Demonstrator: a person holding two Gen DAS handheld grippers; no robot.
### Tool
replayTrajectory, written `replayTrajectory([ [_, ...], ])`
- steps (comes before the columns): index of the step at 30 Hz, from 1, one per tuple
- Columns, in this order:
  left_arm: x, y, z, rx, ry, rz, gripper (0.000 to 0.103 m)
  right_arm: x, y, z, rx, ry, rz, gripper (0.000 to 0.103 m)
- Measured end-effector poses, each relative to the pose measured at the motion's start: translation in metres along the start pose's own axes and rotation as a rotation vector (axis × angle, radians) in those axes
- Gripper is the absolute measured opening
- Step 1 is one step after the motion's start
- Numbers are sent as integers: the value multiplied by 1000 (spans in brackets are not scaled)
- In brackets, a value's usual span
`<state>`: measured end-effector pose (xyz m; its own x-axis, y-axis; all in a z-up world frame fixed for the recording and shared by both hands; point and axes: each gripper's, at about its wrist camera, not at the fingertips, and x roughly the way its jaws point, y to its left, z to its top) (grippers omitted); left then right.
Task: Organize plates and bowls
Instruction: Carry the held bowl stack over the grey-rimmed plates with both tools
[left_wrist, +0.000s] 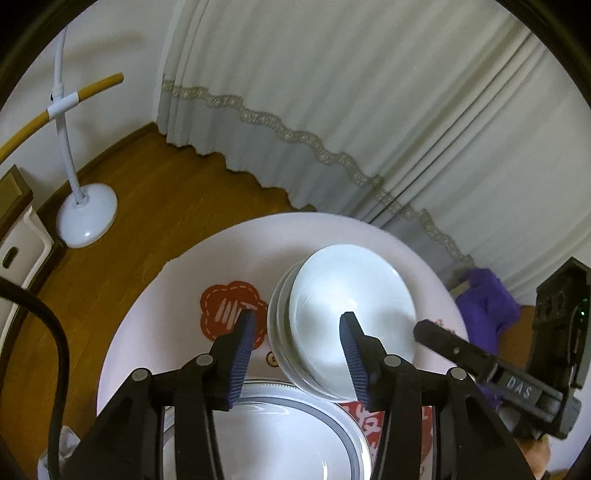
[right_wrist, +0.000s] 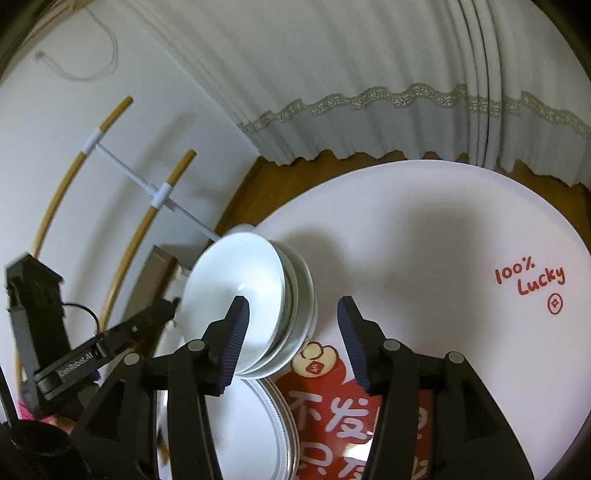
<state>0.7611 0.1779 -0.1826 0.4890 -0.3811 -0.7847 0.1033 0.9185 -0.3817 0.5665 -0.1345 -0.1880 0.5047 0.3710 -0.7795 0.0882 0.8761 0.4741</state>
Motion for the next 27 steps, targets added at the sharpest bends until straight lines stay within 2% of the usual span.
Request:
replayTrajectory([
  [8,31,-7,11,4,67,35,41,33,-2,-2,2,72,13,51],
  [12,39,-13,13,18,85,34,32,39,-6,-3,4,81,18,50],
  [19,45,-17,14,35,80,69,26,47,-5,-3,3,87,20,43],
  [27,49,-21,11,60,65,92,26,49,-3,0,-8,82,6,41],
])
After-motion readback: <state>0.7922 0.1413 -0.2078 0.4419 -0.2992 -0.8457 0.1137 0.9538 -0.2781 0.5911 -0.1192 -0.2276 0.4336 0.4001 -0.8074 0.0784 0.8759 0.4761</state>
